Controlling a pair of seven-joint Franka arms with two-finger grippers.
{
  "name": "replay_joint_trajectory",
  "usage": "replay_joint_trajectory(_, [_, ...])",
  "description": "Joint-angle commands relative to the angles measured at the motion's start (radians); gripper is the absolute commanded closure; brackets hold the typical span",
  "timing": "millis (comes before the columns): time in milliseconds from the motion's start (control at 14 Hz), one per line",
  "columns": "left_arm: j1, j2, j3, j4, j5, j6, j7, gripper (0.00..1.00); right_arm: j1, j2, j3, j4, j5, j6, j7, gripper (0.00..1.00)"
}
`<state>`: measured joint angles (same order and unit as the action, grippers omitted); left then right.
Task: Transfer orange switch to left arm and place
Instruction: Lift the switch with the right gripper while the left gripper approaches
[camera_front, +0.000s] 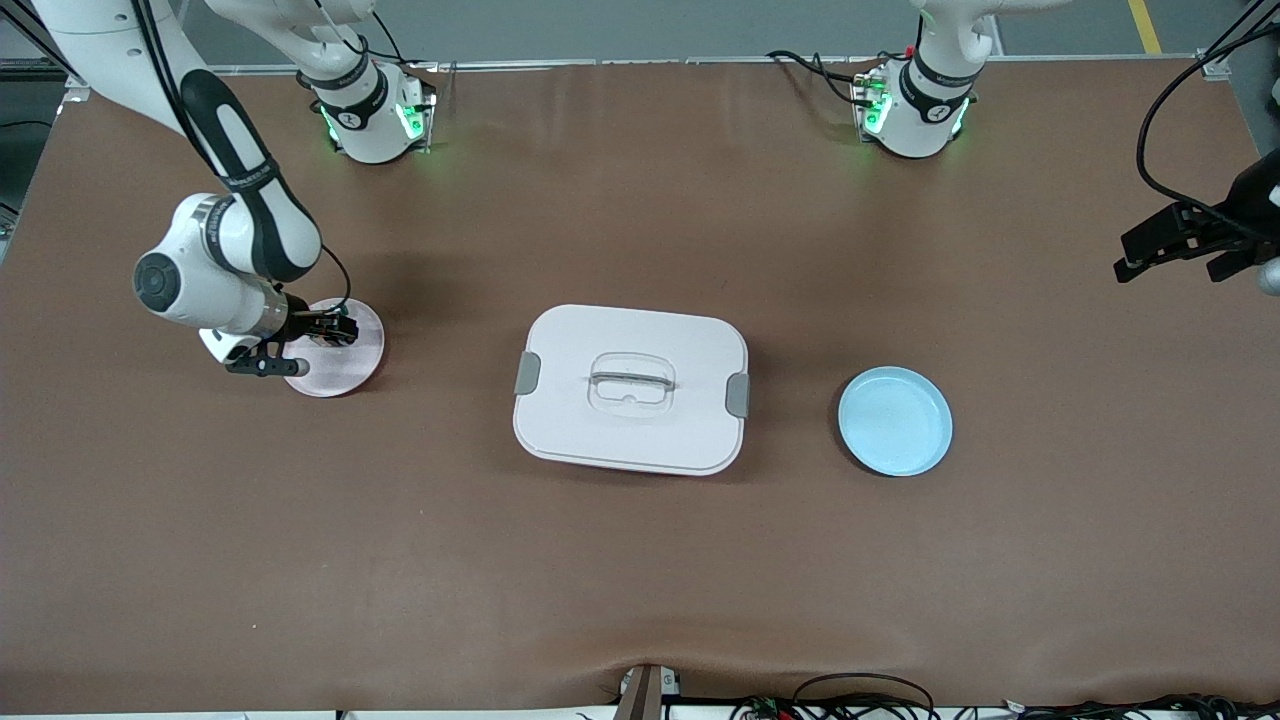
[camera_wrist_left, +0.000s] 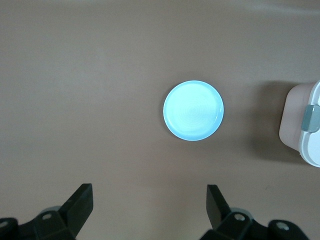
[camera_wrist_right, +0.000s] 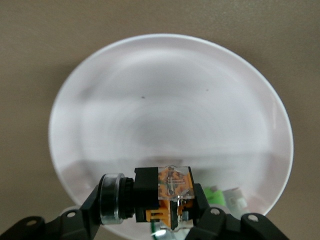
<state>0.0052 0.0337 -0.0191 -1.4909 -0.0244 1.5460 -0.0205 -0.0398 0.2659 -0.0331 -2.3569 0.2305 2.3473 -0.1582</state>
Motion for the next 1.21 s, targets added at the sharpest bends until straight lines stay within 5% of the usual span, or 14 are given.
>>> replay_joint_trajectory(0, [0.001,0.009,0.001,0.026,-0.006,-0.003,0.013,0.0,-0.012,-0.033,0.002,0.121,0.061,-0.208,0.023,1.0])
replay_joint_trajectory(286, [0.047,0.0,0.002,0.046,-0.147,-0.017,0.017,0.0,-0.008,-0.043,0.005,0.26,0.067,-0.413,0.184,1.0])
replay_joint_trajectory(571, [0.102,0.002,0.002,0.044,-0.405,-0.111,0.004,0.0,0.041,-0.062,0.018,0.356,0.219,-0.567,0.438,1.0])
replay_joint_trajectory(857, [0.101,-0.012,-0.022,0.04,-0.514,-0.176,-0.226,0.0,0.234,-0.07,0.018,0.496,0.282,-0.606,0.877,1.0])
replay_joint_trajectory(1143, [0.101,-0.014,-0.091,-0.006,-0.64,-0.199,-0.237,0.0,0.42,-0.012,0.016,0.733,0.332,-0.606,1.326,1.0])
